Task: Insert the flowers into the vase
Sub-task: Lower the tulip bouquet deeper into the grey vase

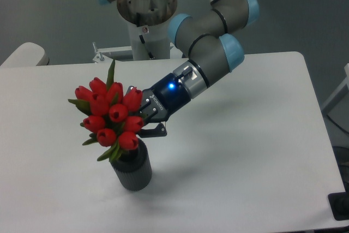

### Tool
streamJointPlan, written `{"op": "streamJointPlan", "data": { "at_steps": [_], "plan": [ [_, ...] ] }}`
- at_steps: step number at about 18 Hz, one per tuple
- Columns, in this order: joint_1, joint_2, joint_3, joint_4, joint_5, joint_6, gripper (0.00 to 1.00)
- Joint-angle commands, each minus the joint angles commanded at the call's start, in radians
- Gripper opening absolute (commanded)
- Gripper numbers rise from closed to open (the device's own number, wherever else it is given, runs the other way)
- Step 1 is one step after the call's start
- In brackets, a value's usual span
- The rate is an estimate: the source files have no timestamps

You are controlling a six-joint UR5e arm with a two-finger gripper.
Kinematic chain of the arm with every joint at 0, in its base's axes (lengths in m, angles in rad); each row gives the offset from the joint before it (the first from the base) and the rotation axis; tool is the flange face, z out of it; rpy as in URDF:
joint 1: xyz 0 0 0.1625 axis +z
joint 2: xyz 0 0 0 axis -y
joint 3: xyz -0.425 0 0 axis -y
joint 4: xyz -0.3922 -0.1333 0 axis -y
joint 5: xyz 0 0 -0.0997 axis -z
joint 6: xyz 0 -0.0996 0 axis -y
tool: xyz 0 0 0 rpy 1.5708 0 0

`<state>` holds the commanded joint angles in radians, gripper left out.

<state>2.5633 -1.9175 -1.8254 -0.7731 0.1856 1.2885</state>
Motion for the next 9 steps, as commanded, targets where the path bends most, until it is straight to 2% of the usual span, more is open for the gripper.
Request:
{"op": "streamJointPlan", "data": {
  "at_steps": [9],
  "plan": [
    [0.012,-0.040,-0.014,0.002,0.002,0.075,0.20]
  ]
}}
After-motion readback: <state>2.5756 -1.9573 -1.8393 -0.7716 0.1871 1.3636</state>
